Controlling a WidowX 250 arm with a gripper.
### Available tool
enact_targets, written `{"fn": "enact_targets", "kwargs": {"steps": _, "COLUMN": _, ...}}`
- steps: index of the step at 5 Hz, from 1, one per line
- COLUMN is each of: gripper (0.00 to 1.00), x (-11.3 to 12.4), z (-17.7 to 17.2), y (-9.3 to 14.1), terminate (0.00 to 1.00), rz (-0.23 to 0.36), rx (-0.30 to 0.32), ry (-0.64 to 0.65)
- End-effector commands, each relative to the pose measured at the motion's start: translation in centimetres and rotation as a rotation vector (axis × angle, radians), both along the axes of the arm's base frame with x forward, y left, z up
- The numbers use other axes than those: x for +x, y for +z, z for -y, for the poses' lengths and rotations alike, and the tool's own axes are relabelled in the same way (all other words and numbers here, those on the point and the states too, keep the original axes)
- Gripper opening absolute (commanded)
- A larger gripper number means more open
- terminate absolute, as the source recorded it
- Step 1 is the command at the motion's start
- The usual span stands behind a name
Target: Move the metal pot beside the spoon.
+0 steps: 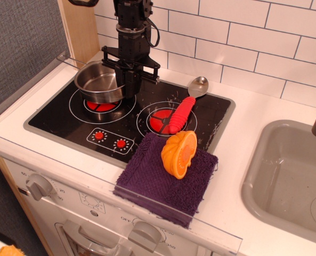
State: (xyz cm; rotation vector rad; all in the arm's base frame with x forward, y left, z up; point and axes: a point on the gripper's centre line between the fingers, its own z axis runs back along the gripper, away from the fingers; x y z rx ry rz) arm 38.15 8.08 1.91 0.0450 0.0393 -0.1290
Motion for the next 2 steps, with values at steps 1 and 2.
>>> {"fn": "enact_targets", "kwargs": {"steps": 1, "gripper": 1.00, "x": 2.1, "z": 2.5, "y": 2.7, "terminate": 0.00, "rz": 0.076, "rx": 0.063, "ry": -0.164}}
{"fn": "enact_targets", "kwargs": {"steps": 2, "gripper": 1.00, "x": 1.9, "z": 3.0, "y": 4.6, "terminate": 0.00, "rz": 0.124, "rx": 0.059, "ry": -0.160}}
